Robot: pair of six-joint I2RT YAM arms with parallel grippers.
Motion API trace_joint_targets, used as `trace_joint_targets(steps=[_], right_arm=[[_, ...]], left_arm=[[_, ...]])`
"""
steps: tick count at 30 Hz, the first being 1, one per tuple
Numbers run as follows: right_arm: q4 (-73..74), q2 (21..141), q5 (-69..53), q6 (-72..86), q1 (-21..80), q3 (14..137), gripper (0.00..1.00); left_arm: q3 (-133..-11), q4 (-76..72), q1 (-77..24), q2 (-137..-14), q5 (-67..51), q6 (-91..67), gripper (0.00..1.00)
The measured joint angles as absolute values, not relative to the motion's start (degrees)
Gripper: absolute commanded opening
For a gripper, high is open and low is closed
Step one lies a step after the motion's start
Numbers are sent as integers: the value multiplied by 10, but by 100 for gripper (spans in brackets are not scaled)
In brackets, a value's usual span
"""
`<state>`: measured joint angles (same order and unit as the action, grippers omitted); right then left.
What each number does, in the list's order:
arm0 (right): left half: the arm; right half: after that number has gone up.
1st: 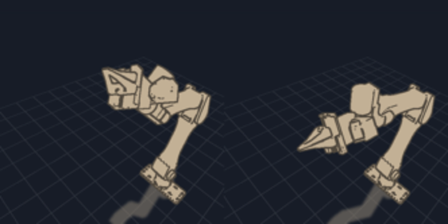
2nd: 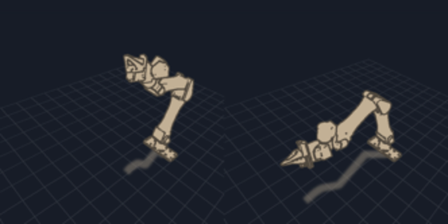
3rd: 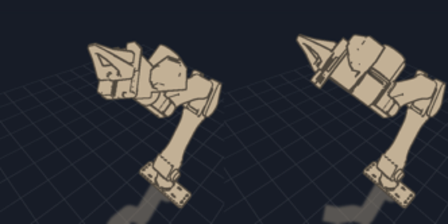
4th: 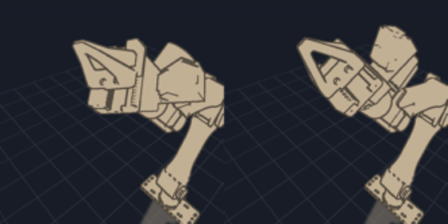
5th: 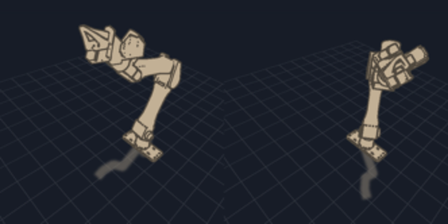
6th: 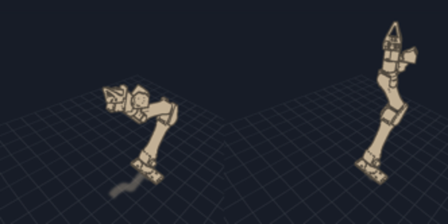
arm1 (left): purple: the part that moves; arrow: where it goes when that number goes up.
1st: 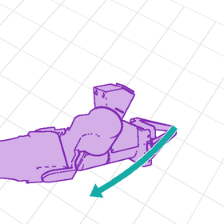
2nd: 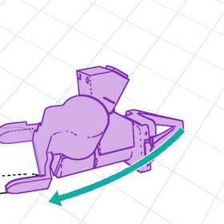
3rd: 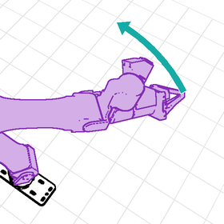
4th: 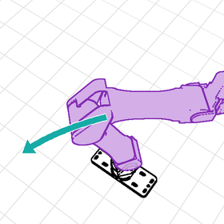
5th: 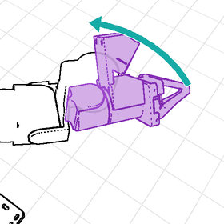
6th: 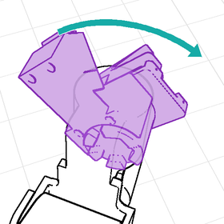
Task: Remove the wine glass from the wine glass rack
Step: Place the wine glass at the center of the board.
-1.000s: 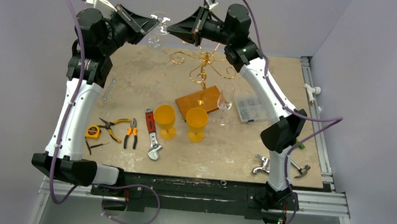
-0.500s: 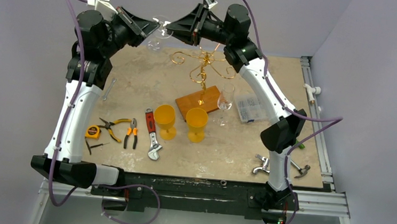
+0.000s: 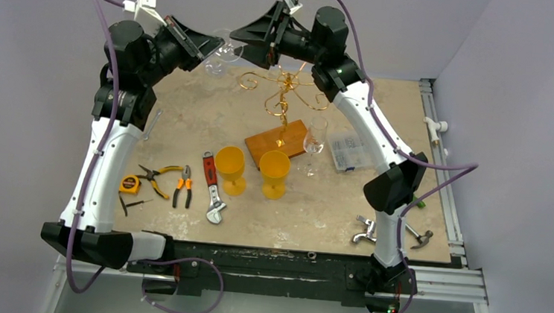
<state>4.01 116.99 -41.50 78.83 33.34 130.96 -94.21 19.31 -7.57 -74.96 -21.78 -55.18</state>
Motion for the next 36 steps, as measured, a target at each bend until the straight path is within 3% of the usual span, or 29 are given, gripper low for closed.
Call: trace_joint_targets(steps=[36], right_arm=[[153, 1120, -357, 902, 301, 1299, 82]], left_arm=[[-898, 0, -82, -702, -351, -441, 0]])
